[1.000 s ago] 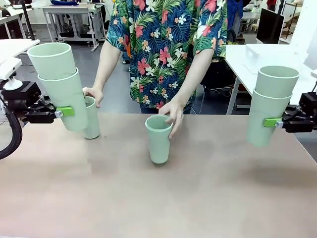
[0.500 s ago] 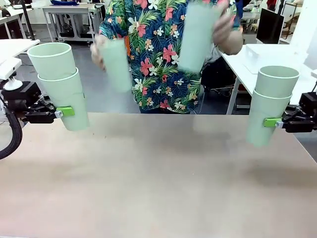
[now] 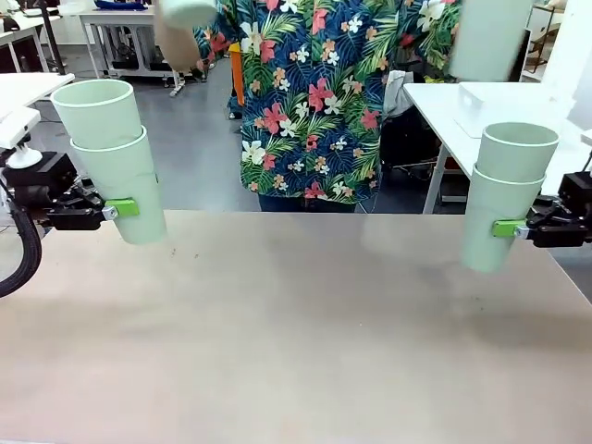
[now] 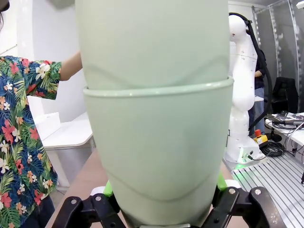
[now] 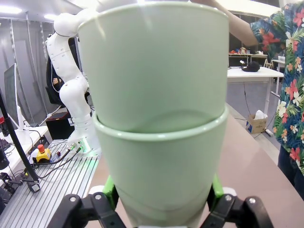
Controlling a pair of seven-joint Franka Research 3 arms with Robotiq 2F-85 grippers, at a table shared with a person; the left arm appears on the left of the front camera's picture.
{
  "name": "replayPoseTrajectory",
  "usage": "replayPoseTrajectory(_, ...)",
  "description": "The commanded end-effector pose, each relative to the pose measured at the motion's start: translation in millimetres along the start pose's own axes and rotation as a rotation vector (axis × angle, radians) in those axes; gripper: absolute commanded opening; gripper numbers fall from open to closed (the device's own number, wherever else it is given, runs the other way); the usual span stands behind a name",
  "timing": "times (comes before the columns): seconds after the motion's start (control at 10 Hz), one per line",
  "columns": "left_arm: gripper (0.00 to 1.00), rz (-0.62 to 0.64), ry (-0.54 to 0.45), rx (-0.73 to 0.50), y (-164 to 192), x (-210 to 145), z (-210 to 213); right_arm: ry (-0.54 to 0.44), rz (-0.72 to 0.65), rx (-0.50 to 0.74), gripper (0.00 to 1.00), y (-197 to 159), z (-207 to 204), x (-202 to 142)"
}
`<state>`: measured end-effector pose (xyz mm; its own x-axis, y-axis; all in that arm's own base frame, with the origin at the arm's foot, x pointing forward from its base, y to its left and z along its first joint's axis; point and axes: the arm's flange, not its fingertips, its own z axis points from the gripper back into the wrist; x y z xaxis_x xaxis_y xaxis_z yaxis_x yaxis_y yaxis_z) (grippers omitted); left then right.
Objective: Stack the cups and store them in the basket.
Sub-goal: Place the stack of Reusable plastic cups into the Pantry Basket.
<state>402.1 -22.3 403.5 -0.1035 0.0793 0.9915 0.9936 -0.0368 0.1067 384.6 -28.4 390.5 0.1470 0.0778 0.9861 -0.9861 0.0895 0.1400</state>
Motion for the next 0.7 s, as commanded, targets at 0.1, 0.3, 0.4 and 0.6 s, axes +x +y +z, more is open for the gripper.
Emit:
replayPoseTrajectory(0.1, 0.84, -0.008, -0.005, -0.001, -0.3, 2.2, 0.1, 0.002, 0.008, -0.001, 0.87, -1.3, 0.2, 3.6)
replayPoseTrajectory(0.3, 0.84, -0.008, -0.005, -0.001, -0.3, 2.2, 0.1, 0.002, 0.008, -0.001, 0.87, -1.3, 0.2, 3.6)
replayPoseTrajectory(0.4, 0.84, -0.008, -0.005, -0.001, -0.3, 2.2, 0.1, 0.002, 0.008, -0.001, 0.87, -1.3, 0.2, 3.6)
replayPoseTrajectory(0.6, 0.84, -0.008, -0.005, -0.001, -0.3, 2.2, 0.1, 0.002, 0.008, -0.001, 0.87, -1.3, 0.2, 3.6)
